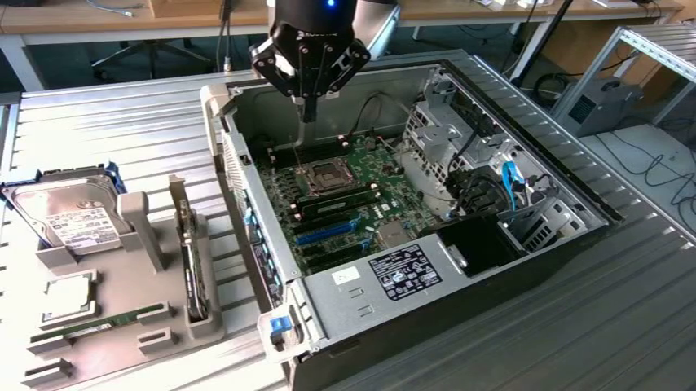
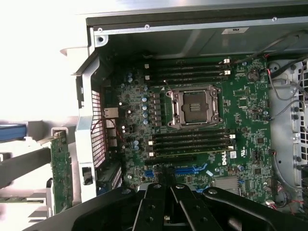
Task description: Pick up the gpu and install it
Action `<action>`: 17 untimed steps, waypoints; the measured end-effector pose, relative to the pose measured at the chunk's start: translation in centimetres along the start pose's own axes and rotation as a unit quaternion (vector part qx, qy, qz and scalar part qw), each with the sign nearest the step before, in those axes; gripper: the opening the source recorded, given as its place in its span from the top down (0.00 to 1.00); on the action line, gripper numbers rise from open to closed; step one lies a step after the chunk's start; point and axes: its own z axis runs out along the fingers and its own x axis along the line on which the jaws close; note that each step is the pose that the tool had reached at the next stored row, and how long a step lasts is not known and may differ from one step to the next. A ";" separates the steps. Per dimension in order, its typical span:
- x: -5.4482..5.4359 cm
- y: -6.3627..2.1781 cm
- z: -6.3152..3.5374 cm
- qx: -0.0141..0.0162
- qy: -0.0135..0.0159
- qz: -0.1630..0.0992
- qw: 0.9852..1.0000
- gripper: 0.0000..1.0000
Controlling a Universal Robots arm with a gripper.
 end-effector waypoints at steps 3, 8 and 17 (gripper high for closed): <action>0.0 0.00 0.00 0.000 0.000 0.000 1.000 0.89; 0.1 -0.01 0.00 0.000 0.000 0.000 1.000 0.89; 0.3 -0.02 -0.01 0.000 0.000 0.000 1.000 0.89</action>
